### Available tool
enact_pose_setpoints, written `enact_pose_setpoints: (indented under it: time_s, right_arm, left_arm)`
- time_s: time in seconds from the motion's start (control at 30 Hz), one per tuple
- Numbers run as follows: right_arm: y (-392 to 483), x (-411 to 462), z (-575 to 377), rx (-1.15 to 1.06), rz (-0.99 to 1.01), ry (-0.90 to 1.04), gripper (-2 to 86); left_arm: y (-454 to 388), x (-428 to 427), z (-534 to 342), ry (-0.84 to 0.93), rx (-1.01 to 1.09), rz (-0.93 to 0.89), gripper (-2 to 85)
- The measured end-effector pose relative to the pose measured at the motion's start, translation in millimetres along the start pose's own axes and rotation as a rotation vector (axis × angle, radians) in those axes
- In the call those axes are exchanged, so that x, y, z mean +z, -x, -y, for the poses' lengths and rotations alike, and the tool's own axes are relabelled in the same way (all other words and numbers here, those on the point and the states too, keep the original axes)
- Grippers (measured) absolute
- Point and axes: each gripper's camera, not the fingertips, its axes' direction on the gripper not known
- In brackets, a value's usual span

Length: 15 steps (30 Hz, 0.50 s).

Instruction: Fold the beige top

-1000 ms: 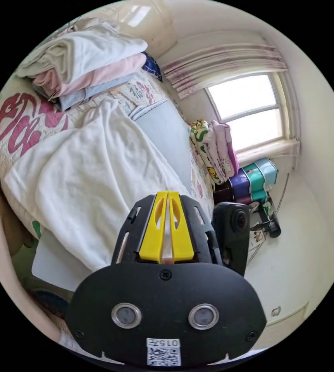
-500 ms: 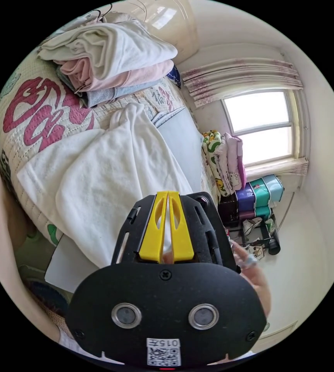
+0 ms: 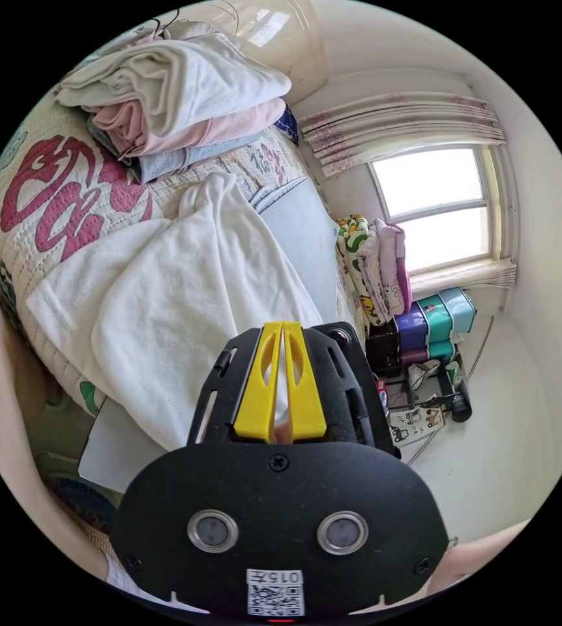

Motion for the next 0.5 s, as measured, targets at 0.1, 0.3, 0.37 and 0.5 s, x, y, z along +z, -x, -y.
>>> enact_pose_setpoints:
  time_s: [0.1, 0.3, 0.37, 0.5]
  right_arm:
    - [4.4, 21.8, -13.1, 0.007, -0.001, -0.009, -0.5]
    - [6.7, 60.4, -36.3, 0.022, 0.02, -0.018, -0.4]
    - [6.5, 70.4, -42.5, 0.029, 0.027, -0.02, -0.4]
    - [4.9, 91.5, -56.0, 0.053, 0.043, -0.026, -0.4]
  left_arm:
    - [2.5, 0.3, -4.2, 0.0, 0.008, 0.0, -0.9]
    - [4.1, 1.6, -9.4, 0.011, 0.018, -0.006, -0.9]
    - [3.9, 1.2, -11.2, 0.01, 0.025, -0.006, -0.9]
    - [3.3, 0.4, -15.2, 0.008, 0.048, -0.007, -0.9]
